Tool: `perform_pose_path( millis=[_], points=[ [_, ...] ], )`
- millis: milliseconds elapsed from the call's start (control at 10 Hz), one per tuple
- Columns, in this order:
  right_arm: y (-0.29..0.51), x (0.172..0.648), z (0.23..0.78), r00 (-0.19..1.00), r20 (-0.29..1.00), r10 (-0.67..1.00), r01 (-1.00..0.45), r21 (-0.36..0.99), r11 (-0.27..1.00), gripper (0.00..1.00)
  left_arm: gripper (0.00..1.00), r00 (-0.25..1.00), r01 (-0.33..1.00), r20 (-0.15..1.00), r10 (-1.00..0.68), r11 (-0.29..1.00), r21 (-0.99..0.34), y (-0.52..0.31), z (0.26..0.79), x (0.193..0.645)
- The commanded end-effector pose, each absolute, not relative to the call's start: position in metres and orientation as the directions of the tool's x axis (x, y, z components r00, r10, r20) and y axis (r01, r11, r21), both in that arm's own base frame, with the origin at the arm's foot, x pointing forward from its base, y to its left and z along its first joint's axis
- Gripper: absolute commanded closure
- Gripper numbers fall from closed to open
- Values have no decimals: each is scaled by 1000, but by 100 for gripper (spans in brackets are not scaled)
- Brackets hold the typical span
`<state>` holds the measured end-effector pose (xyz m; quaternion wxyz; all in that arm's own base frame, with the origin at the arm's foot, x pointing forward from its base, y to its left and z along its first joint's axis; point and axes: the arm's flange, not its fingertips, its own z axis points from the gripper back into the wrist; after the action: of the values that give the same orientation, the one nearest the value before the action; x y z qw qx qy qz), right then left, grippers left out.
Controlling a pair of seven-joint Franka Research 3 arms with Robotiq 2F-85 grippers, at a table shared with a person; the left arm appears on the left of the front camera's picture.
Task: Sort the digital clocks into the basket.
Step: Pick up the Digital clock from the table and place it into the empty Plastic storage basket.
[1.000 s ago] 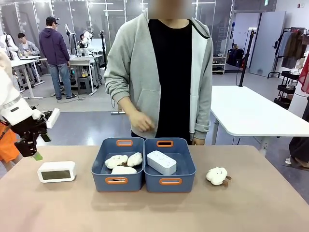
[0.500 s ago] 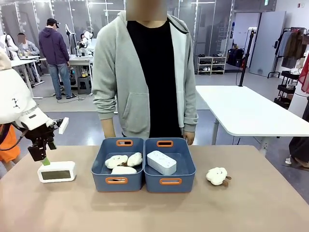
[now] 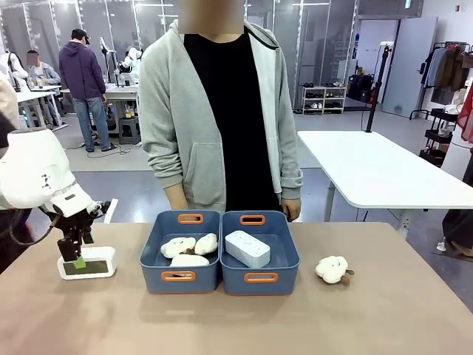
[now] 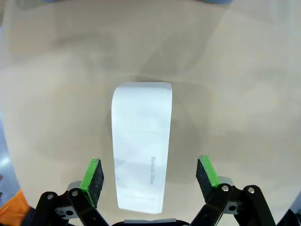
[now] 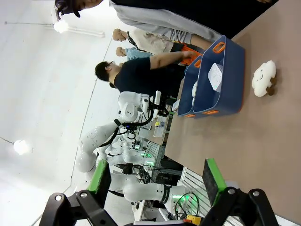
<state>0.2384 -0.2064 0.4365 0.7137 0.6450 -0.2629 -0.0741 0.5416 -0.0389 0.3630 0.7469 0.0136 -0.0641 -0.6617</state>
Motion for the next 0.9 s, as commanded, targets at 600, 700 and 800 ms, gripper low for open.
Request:
perform_pose_path(
  millis=[600, 700, 800],
  points=[
    [-206, 238, 440, 851, 277, -446, -233, 960, 152, 0, 60, 175, 983, 61, -983, 178, 43, -35, 337, 557],
    [-206, 238, 440, 851, 277, -446, -233, 960, 152, 0, 100, 169, 984, 58, -984, 172, 46, -36, 336, 555],
    [-206, 238, 440, 851, 277, -446, -233, 960, 152, 0, 65, 171, 984, 64, -983, 174, 43, -37, 338, 554]
  ],
)
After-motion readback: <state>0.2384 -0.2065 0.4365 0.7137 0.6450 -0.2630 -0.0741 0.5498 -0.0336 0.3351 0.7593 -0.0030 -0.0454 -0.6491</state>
